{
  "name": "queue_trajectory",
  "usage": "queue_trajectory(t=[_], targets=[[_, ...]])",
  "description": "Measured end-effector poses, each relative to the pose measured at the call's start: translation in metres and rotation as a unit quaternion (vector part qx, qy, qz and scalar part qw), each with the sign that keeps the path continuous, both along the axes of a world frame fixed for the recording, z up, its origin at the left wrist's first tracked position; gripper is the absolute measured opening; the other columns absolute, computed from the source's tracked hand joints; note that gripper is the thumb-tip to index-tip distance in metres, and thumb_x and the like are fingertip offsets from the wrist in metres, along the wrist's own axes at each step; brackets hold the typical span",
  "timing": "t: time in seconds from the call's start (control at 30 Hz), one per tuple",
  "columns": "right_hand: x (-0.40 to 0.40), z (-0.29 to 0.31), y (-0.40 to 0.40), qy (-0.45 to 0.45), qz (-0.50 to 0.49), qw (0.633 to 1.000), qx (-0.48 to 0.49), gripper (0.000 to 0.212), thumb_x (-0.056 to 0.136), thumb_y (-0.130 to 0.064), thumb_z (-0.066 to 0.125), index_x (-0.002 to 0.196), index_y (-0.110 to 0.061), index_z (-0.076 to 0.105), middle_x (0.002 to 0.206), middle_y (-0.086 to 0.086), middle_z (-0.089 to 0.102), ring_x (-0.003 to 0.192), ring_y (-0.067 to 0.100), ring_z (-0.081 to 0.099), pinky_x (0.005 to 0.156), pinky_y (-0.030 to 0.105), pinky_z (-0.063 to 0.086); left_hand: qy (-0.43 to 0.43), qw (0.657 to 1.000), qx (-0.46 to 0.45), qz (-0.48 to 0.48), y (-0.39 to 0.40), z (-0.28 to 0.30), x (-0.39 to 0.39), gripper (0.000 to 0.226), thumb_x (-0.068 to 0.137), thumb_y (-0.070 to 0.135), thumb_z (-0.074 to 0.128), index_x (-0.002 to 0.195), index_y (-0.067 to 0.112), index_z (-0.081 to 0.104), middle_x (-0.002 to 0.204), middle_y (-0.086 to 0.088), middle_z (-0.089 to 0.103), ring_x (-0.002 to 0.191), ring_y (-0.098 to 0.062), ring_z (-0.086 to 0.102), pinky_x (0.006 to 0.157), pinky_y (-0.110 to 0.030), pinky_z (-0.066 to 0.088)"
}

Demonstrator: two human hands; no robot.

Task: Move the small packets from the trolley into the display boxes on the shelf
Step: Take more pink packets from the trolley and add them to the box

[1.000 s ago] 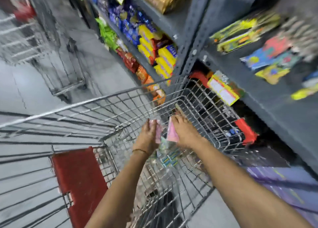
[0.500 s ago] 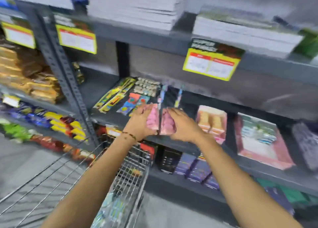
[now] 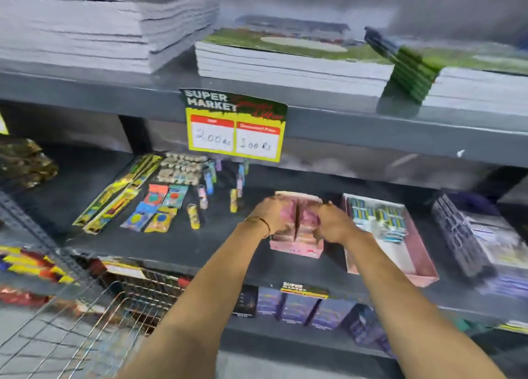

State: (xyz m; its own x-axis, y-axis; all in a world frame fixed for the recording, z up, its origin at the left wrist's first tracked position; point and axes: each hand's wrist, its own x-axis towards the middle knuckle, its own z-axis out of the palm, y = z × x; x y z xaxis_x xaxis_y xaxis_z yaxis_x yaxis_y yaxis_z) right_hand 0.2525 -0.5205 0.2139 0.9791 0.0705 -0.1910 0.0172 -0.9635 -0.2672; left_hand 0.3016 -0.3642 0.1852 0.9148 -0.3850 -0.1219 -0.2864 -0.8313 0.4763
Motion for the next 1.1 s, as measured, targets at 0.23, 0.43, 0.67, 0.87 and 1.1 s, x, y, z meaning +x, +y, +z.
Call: queue_trajectory(t=[0.23, 0.43, 0.67, 0.87, 1.1], targets=[[0.008, -0.007, -0.004, 0.025, -0.019, 0.999, 0.009, 0.066, 0.073, -0.001, 0.066, 0.133, -0.018, 0.047, 0.117, 0.020, 0.062, 0.113, 0.033, 0.054, 0.093, 0.032, 0.046, -0.027, 0.999, -0.018, -0.014, -0.004, -0.006, 0.001, 0.056, 0.086, 0.006, 0.062, 0.137, 0.019, 0.044, 0.150, -0.002, 0.039, 0.133, -0.025, 0.044, 0.114, -0.031, 0.034], [-0.002, 0.004, 0.017, -0.040, -0.001, 0.998, 0.045, 0.074, 0.077, 0.004, 0.060, 0.144, -0.007, 0.030, 0.153, 0.014, 0.031, 0.140, 0.026, 0.032, 0.115, 0.029, 0.024, -0.085, 0.995, -0.037, 0.028, 0.031, -0.008, -0.035, 0.097, 0.081, 0.030, 0.071, 0.148, 0.008, 0.003, 0.160, -0.008, -0.001, 0.148, -0.023, 0.002, 0.122, -0.032, 0.006], [-0.045, -0.019, 0.156, -0.117, 0.141, 0.977, 0.107, 0.064, 0.085, 0.001, 0.052, 0.144, -0.010, 0.031, 0.155, 0.006, 0.029, 0.144, 0.019, 0.025, 0.116, 0.028, 0.020, -0.059, 0.978, -0.004, 0.201, 0.177, -0.049, -0.121, 0.099, 0.083, 0.035, 0.066, 0.146, -0.002, -0.001, 0.158, -0.016, -0.001, 0.148, -0.028, -0.002, 0.122, -0.032, 0.002], [-0.079, -0.092, 0.300, 0.019, 0.333, 0.939, 0.089, 0.058, 0.089, 0.001, 0.047, 0.143, -0.011, 0.033, 0.155, 0.002, 0.028, 0.143, 0.014, 0.025, 0.113, 0.021, 0.019, 0.017, 0.936, 0.041, 0.348, 0.316, -0.118, -0.215, 0.096, 0.086, 0.029, 0.065, 0.146, -0.001, -0.003, 0.157, -0.007, -0.003, 0.147, -0.029, -0.003, 0.123, -0.035, 0.005], [-0.100, -0.223, 0.409, 0.134, 0.484, 0.864, -0.030, 0.057, 0.087, -0.002, 0.050, 0.141, -0.011, 0.035, 0.152, 0.008, 0.035, 0.137, 0.024, 0.038, 0.112, 0.039, 0.035, 0.152, 0.890, 0.063, 0.424, 0.400, -0.229, -0.292, 0.090, 0.089, 0.025, 0.061, 0.147, 0.003, -0.004, 0.159, -0.016, -0.005, 0.148, -0.027, -0.003, 0.121, -0.030, 0.005]])
